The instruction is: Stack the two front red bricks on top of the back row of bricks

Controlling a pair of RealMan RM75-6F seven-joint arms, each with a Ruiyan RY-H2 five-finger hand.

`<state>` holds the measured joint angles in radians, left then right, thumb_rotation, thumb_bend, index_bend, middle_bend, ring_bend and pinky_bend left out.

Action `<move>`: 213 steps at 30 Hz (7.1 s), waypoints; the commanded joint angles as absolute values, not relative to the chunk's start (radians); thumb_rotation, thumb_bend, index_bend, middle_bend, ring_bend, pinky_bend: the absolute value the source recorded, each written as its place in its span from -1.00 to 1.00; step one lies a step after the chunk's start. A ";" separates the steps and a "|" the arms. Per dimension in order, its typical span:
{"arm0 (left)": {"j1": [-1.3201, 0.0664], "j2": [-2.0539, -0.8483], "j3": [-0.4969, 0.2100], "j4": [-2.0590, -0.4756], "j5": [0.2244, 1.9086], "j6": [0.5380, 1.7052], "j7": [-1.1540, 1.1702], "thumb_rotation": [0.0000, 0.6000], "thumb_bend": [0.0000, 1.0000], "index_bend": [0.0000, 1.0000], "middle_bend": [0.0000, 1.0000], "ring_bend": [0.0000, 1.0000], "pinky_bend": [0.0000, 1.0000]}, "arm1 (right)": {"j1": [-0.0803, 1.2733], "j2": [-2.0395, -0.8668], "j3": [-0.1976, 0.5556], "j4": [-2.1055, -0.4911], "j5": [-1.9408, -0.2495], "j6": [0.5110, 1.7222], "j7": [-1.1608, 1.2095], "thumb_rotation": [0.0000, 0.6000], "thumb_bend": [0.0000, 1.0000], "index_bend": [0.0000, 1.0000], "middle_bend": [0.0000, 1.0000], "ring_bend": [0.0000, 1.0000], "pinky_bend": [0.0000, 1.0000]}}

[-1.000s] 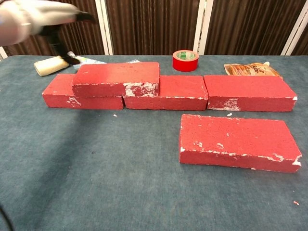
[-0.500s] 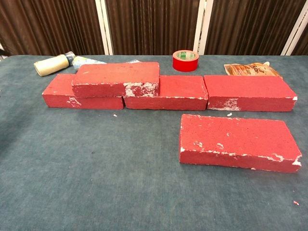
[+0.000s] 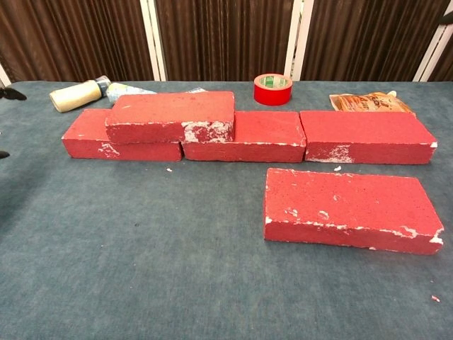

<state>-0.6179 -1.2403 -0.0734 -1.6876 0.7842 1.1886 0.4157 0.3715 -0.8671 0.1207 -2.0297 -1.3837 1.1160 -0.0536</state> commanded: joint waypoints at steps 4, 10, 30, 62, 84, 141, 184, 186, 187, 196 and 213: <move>-0.626 -1.256 -0.093 -1.658 0.740 1.130 0.431 1.00 -0.46 -1.00 -1.00 -1.00 -0.93 | 0.516 -0.989 0.123 -2.113 -1.153 0.942 -0.306 1.00 -1.00 -1.00 -0.96 -1.00 -1.00; -0.627 -1.264 -0.102 -1.637 0.726 1.102 0.438 1.00 -0.46 -1.00 -1.00 -1.00 -0.93 | 0.571 -1.045 0.102 -2.138 -1.032 0.932 -0.415 1.00 -1.00 -1.00 -0.99 -1.00 -1.00; -0.623 -1.308 -0.114 -1.567 0.713 1.039 0.425 1.00 -0.46 -1.00 -1.00 -1.00 -0.93 | 0.583 -1.198 0.025 -2.052 -0.915 1.085 -0.547 1.00 -1.00 -1.00 -1.00 -1.00 -1.00; -0.623 -1.336 -0.126 -1.502 0.683 0.991 0.426 1.00 -0.46 -1.00 -1.00 -1.00 -0.93 | 0.674 -1.329 0.047 -1.869 -0.788 0.974 -0.508 1.00 -1.00 -1.00 -1.00 -1.00 -1.00; -0.606 -1.330 -0.122 -1.481 0.705 0.973 0.399 1.00 -0.45 -1.00 -1.00 -1.00 -0.93 | 0.728 -1.377 0.022 -1.856 -0.718 0.982 -0.571 1.00 -1.00 -1.00 -0.89 -0.98 -1.00; -0.650 -1.375 -0.134 -1.462 0.624 0.931 0.447 1.00 -0.43 -1.00 -1.00 -1.00 -0.93 | 1.046 -1.155 0.255 -1.620 -0.552 0.639 -0.456 1.00 -0.52 -0.81 -0.38 -0.30 -1.00; -0.675 -1.415 -0.132 -1.393 0.591 0.906 0.452 1.00 -0.42 -1.00 -1.00 -1.00 -0.93 | 1.031 -1.315 0.199 -1.273 -0.888 0.479 -0.087 1.00 -0.49 -0.85 -0.38 -0.32 -1.00; -0.680 -1.419 -0.133 -1.386 0.585 0.902 0.456 1.00 -0.42 -1.00 -1.00 -1.00 -0.93 | 1.042 -1.321 0.196 -1.260 -0.882 0.469 -0.088 1.00 -0.49 -0.85 -0.38 -0.32 -1.00; -0.682 -1.421 -0.133 -1.382 0.582 0.900 0.459 1.00 -0.42 -1.00 -1.00 -1.00 -0.93 | 1.048 -1.326 0.196 -1.254 -0.877 0.464 -0.087 1.00 -0.49 -0.85 -0.38 -0.32 -1.00; -0.690 -1.419 -0.139 -1.372 0.571 0.894 0.460 1.00 -0.42 -1.00 -1.00 -1.00 -0.93 | 1.080 -1.359 0.192 -1.217 -0.864 0.449 -0.075 1.00 -0.49 -0.84 -0.38 -0.32 -1.00; -0.677 -1.405 -0.127 -1.392 0.571 0.903 0.452 1.00 -0.42 -1.00 -1.00 -1.00 -0.93 | 1.105 -1.385 0.177 -1.187 -0.842 0.446 -0.063 1.00 -0.49 -0.84 -0.38 -0.32 -1.00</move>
<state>-0.6810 -1.4089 -0.1297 -1.3975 0.5722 0.9046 0.4545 1.1044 -1.3841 0.1775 -1.1871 -0.8421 0.4464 -0.0627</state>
